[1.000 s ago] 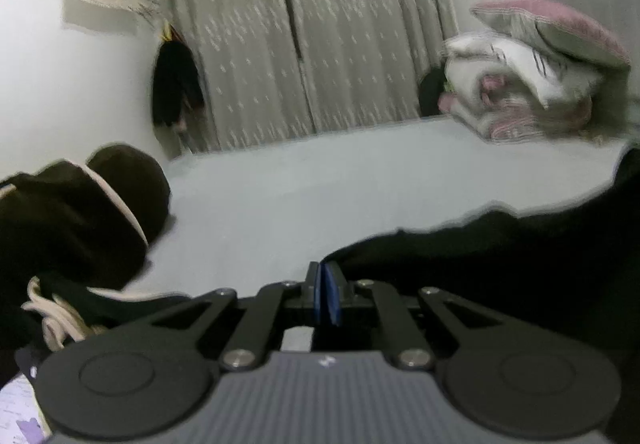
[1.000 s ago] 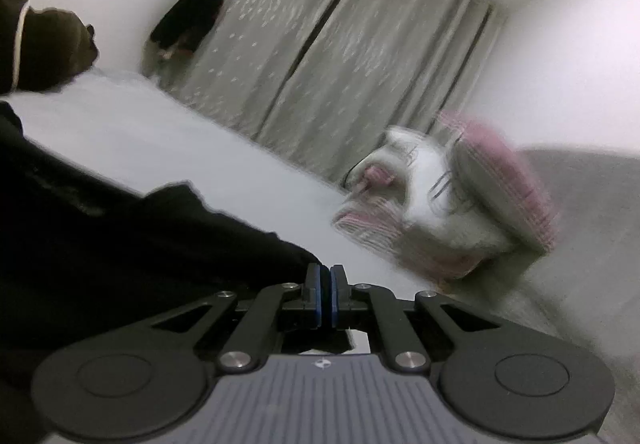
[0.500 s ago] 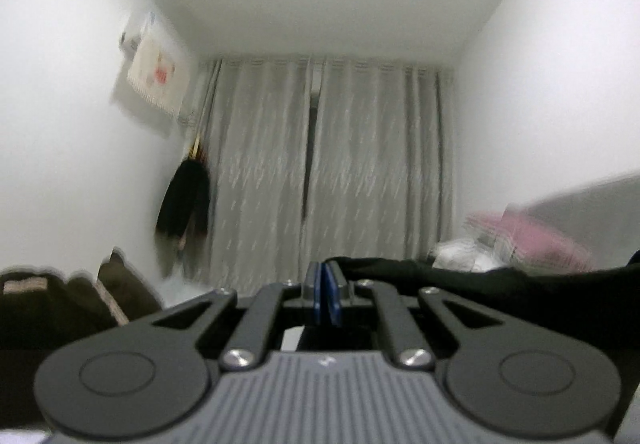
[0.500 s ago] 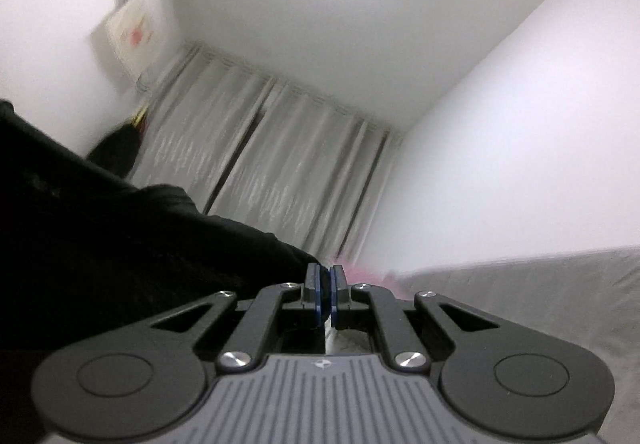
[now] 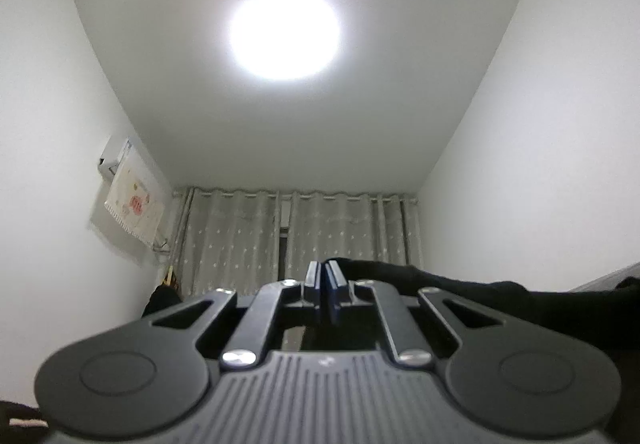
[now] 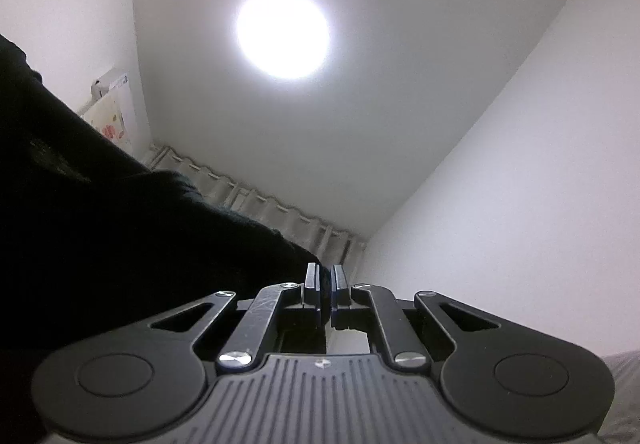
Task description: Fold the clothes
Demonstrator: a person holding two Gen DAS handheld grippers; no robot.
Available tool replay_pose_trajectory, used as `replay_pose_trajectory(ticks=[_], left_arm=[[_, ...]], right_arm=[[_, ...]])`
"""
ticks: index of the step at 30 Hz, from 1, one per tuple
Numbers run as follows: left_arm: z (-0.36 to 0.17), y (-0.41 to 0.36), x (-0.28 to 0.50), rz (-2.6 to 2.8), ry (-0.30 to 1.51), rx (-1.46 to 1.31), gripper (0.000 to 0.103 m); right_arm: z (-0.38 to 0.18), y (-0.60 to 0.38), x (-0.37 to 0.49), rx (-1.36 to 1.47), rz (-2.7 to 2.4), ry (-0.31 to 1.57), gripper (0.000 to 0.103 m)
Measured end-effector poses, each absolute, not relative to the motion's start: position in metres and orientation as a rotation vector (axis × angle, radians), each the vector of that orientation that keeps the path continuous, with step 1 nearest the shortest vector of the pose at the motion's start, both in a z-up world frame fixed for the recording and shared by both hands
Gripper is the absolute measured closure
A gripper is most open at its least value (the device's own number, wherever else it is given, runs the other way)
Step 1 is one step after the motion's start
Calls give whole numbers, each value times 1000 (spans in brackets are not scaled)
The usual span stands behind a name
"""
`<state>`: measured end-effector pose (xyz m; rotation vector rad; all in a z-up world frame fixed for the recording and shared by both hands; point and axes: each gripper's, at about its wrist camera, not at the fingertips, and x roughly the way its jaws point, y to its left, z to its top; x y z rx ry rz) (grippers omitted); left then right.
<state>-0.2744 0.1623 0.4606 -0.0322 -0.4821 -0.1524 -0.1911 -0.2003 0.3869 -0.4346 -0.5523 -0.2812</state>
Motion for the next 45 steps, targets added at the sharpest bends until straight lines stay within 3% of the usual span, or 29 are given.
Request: replay_pose_trajectory(ticks=[7,13,23,27,32,34,38,39,42,45], left_arm=[[441,148,-210,-93,-335,23,98],[385,129,-91,-27,-100,126,98],[201,66,172,64,271,395,98],[113,46,270,111,440,473,98],[11,28,324,117,596,530,98],[-4,30,336,153,629,521,97],[-12,46,354,214,687,437,87],[-10,53,354,216,693,399,86],[4,80,342,194,716,272,86],[17,109,320,175,740,132,85]], right_arm=[[368,-192,-146,-422,-251,-455,97],[301,-201,-20,-447,-225,-213,97],[189,-215,190,-480,-178,190,97],[109,-238,261,-505,-194,378,97],[36,-253,293,-526,-198,567,97],[13,-257,302,-546,-203,599,98],[-1,-271,315,-544,-215,614,97],[0,-274,318,-534,-218,612,93],[23,-302,328,-434,-227,594,69],[48,-345,324,-224,-237,606,65]])
